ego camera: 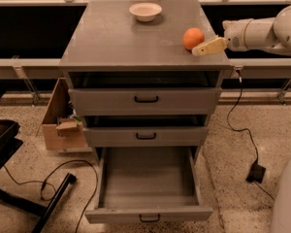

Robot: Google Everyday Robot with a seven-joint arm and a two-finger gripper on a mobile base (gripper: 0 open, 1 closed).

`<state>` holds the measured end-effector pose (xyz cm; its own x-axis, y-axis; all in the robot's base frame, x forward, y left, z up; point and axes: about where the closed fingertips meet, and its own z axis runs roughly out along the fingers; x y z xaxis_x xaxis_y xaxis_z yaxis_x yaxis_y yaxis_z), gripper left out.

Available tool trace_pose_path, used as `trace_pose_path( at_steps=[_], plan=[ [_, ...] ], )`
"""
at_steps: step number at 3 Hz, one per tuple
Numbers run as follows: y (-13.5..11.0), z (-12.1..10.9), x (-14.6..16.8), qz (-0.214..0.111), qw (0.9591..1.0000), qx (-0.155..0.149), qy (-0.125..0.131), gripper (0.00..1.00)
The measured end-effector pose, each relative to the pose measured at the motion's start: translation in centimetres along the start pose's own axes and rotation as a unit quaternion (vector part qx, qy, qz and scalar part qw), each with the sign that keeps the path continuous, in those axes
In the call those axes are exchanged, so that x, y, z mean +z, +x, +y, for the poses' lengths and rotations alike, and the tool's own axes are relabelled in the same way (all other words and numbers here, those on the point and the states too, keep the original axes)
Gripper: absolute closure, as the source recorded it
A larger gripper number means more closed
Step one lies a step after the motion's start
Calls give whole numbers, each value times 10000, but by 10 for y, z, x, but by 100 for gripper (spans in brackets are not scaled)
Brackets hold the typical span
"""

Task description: Place orange into bottom drawer

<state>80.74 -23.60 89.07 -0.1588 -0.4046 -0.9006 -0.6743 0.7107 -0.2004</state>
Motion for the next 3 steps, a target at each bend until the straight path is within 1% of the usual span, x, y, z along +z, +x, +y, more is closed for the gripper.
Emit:
trace_pose_path(
  at_steps=[1, 2, 3],
  plan=[
    [-2, -7, 21, -203, 9997, 143, -25, 0],
    [-10, -7, 43, -366, 9991, 193, -133, 0],
    [-6, -5, 64, -266, 9989, 310, -223, 0]
  ],
)
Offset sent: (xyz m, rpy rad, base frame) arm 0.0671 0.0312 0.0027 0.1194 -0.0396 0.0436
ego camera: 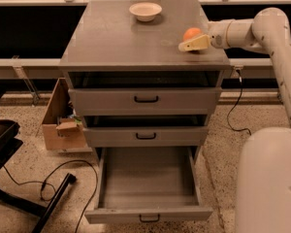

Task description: Place orange into bottom drawer

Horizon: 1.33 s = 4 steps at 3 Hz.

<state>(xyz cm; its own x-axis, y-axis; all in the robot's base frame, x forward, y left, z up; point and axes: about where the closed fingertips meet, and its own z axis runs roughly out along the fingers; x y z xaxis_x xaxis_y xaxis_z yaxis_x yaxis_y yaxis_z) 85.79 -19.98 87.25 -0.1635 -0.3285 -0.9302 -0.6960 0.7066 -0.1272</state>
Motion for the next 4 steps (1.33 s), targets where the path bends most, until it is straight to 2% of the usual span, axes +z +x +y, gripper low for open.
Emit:
trace_pose_path(
  at_steps=[1, 2, 4],
  plan=[
    [17, -1, 15, 118, 9996, 274, -27, 23],
    [18, -1, 20, 90, 9995, 311, -45, 54],
    [18, -1, 20, 90, 9995, 311, -45, 99]
  ],
)
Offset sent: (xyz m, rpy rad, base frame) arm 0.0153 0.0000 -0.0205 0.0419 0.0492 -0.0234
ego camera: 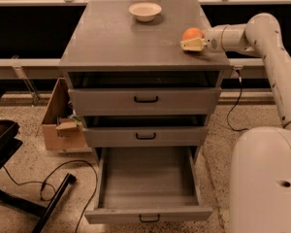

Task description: Place orange into bottom drawer

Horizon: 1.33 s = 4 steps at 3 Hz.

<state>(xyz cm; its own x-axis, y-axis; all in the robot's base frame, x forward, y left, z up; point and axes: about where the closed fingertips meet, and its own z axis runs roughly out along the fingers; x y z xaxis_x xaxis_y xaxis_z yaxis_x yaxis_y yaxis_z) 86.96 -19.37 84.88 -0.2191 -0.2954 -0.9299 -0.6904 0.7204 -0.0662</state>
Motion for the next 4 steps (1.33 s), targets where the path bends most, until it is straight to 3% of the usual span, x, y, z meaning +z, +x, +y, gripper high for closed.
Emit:
trace_pose_path(
  at_steps=[1, 2, 3, 4],
  plan=[
    [-23, 0, -21, -25, 9995, -293, 140, 100],
    [-47, 21, -58, -15, 9978, -626, 208, 100],
    [-96, 57, -158, -444, 9934, -879, 594, 100],
    [-76, 106, -197, -542, 9946, -789, 413, 100]
  ],
)
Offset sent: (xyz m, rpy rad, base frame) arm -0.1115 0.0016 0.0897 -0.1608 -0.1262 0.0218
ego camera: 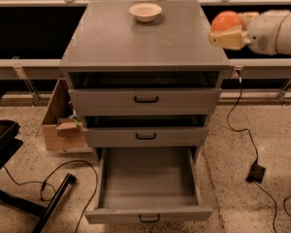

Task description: Place orange into bottom drawer

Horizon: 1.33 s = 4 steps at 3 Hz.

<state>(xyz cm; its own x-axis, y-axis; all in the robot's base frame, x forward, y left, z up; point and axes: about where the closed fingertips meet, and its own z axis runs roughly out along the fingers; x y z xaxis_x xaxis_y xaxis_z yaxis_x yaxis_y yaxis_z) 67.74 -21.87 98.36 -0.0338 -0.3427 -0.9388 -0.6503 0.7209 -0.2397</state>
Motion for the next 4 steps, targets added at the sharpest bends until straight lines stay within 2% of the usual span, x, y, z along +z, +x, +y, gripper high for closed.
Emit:
trace_pose_path(
  at_steps=[1, 2, 3, 4],
  plan=[
    [91, 83, -10, 527, 9965, 91, -649, 100],
    [176, 157, 10, 1066, 9856, 211, -1298, 100],
    [198, 186, 11, 1241, 9797, 293, -1549, 100],
    [198, 186, 11, 1241, 9797, 293, -1550, 100]
  ],
)
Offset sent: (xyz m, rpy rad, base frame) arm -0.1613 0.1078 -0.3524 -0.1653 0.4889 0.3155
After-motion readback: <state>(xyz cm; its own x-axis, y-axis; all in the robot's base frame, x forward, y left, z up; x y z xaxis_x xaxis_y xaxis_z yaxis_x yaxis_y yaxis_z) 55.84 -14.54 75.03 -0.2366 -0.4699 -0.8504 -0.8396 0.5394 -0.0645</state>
